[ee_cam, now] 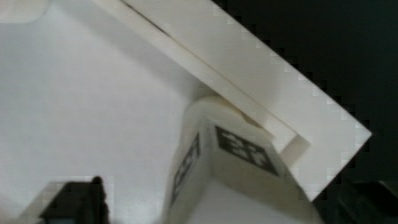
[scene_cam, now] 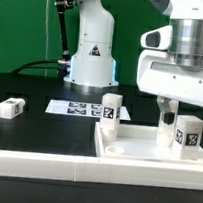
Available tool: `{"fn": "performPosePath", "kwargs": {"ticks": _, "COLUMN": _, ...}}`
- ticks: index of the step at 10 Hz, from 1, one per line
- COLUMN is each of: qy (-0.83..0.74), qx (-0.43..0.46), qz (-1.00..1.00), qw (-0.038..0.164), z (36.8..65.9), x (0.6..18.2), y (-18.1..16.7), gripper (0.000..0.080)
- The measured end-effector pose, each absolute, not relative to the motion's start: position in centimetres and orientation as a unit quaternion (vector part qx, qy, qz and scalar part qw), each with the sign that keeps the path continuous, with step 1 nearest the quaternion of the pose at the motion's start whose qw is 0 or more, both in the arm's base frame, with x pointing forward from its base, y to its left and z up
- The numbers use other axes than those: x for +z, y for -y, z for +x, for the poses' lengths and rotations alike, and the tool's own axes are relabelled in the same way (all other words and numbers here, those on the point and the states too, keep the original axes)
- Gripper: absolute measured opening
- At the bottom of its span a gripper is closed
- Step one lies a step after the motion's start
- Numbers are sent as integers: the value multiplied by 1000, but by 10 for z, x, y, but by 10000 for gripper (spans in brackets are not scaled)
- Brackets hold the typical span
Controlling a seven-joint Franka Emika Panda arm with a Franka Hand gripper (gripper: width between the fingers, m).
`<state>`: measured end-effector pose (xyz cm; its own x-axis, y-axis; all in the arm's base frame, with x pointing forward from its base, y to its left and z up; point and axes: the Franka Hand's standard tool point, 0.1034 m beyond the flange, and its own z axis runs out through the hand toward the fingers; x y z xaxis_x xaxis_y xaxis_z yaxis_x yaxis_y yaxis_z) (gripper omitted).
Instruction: Assemble square table
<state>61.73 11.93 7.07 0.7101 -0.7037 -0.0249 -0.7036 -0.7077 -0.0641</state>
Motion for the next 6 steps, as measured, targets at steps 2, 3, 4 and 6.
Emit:
{"fn": "performPosePath", "kwargs": {"ticks": 2, "qy": -276, "qx": -3, "qz": -961, "qw": 33, "z": 615, "x": 69, "y": -123, "gripper": 649}}
{"fn": "performPosePath", "kwargs": {"ticks": 3, "qy": -241, "qx": -4, "qz": -970, "qw": 34, "z": 615, "x": 69, "y": -125, "gripper": 649}}
{"fn": "performPosePath", "kwargs": {"ticks": 4, "qy": -211, "qx": -6, "qz": -977, "qw": 34, "z": 615, "x": 69, "y": -125, "gripper": 649}}
{"fn": "performPosePath", "kwargs": {"ticks": 6, "qy": -146, "qx": -8, "qz": -989, "qw": 33, "z": 615, "x": 69, "y": -125, "gripper": 649}}
